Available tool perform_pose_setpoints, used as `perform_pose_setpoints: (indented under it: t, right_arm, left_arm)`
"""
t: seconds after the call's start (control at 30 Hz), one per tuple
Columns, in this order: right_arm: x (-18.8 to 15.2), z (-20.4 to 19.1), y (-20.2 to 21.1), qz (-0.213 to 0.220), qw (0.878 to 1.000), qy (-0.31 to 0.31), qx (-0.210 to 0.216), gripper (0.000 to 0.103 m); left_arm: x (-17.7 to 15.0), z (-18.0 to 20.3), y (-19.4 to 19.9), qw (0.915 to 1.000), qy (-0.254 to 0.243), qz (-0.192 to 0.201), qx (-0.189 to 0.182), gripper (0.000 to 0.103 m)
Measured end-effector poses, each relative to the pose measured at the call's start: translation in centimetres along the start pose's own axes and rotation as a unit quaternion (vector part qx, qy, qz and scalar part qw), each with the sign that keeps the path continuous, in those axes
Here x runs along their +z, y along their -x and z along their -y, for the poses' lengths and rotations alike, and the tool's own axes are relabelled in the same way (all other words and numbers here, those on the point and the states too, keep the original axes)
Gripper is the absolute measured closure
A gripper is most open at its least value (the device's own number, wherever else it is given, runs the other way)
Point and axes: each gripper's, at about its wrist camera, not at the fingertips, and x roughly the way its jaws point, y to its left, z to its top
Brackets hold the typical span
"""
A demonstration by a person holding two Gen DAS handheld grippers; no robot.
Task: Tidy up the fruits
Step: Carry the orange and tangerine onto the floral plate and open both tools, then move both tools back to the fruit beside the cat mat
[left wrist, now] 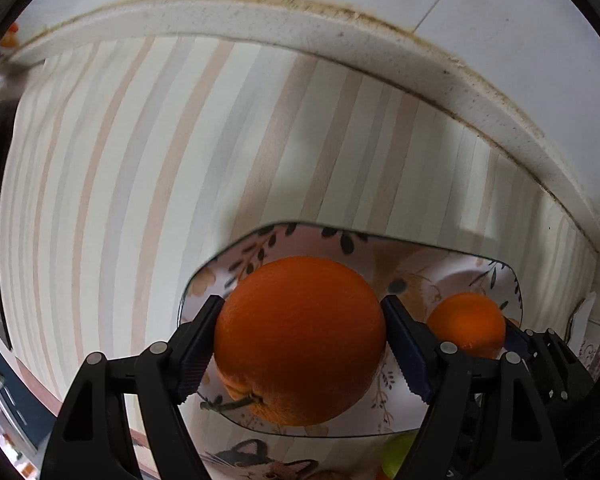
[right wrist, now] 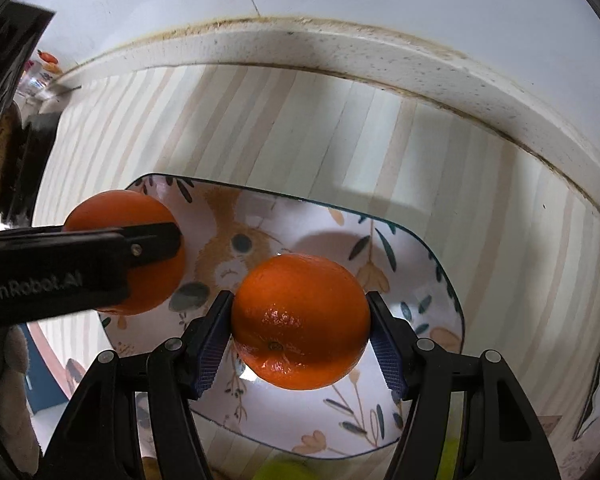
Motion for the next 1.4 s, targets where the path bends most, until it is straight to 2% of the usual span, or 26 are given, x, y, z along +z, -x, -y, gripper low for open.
perform_pose_setpoints:
  t: [0.13,0.37,0.43,0.5,0.63,0.83,0.9,1.4]
  right_arm:
    - [0.5,0.2,-0.1,-0.002,1.0,-0.003,-0.002,0.034]
    - [0.9,0.8,1.1,-0.004,1.0,-0.01,0.002,0.012]
    - [0.7,0.9,1.6,-0.003,1.0,-0.015,0.003,0.011]
    - [0.5,0.8,2.0,-0.002,1.0,-0.02,0.003,0.011]
    - [-0.3,1.0,3.1,0.001,1.0,-0.03,0.0,0.01]
    - [-2.8,1.7,5.8,0.008,0.999,-0.037,-0.002,0.01]
    - [-3.6,1.4,6.7,0.015,0.999,-0.037,-0.004,0.01]
    - [-11.0,-0.6,16.0,0.086,0.996,-0.015,-0.007,0.01]
  left_arm:
    - [-0.1,0.2,-0.2,0.9999,0.0,-0.012,-0.001,0.025]
    - [0.2,-0.1,-0.5,0.9999,0.004,-0.012,-0.007,0.025]
    - [-0.3,-0.2,-0.5,0.9999,0.004,-0.011,-0.011,0.024]
    - [-0.5,-0.5,0.1,0.9999,0.006,0.001,-0.013,0.02]
    - [-1.5,-0.6,2.4,0.9994,0.008,0.029,-0.015,0.02]
    - [-4.9,-0.8,5.2,0.9973,0.011,0.073,0.0,0.02]
    - [-4.2,-1.2,6.2,0.9964,0.012,0.084,0.005,0.02]
    - [-13.9,-0.6,11.9,0.9836,0.004,0.179,0.023,0.02]
